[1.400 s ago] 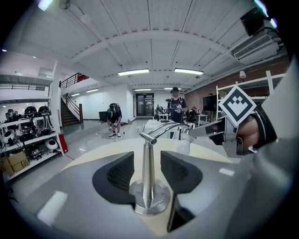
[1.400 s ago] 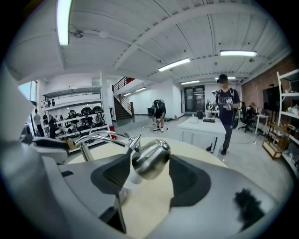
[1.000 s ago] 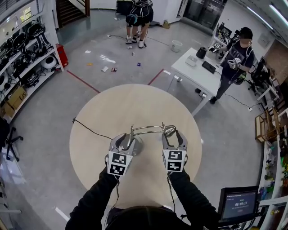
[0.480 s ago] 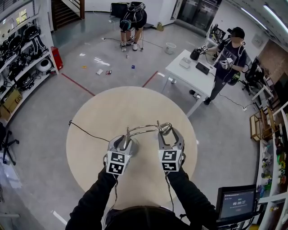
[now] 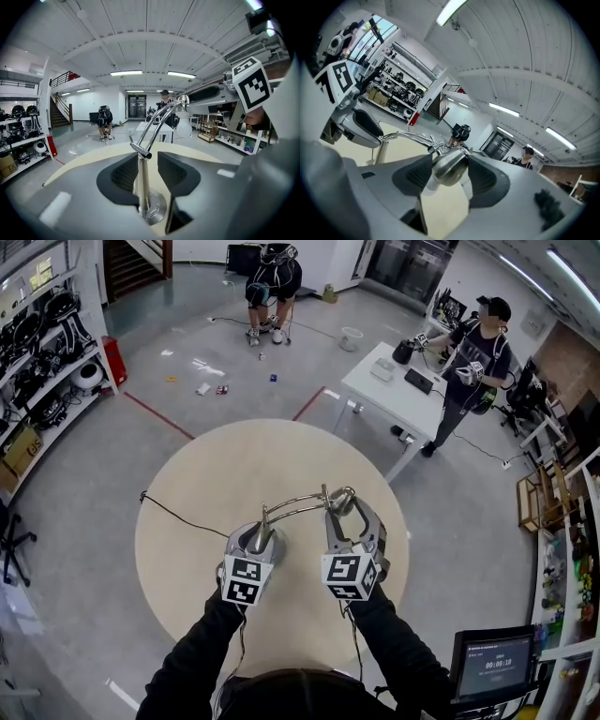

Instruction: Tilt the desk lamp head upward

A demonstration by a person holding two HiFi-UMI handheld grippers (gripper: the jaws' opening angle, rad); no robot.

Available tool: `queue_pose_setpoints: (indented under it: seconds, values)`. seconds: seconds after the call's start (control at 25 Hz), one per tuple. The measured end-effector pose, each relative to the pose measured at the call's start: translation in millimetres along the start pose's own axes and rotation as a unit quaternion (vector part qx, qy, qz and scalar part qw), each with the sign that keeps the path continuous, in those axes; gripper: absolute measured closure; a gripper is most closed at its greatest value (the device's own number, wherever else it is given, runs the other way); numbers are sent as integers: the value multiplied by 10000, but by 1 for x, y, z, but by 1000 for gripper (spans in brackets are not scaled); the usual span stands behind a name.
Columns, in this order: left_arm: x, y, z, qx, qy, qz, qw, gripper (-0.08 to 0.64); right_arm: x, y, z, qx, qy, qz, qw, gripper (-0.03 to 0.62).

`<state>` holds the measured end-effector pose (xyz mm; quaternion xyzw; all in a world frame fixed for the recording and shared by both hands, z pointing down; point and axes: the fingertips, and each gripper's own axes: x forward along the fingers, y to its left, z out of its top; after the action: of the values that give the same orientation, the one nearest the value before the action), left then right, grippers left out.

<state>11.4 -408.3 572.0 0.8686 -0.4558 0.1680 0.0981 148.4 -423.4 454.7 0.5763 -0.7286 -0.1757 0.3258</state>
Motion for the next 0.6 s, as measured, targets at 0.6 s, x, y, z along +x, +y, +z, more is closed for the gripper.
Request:
queue_pose_setpoints:
  seconds: [0.6]
  values:
    - [-2,5,2,-116,-48,-17,9999,436,-8,0,46,-1145,-165,-178,9931,350]
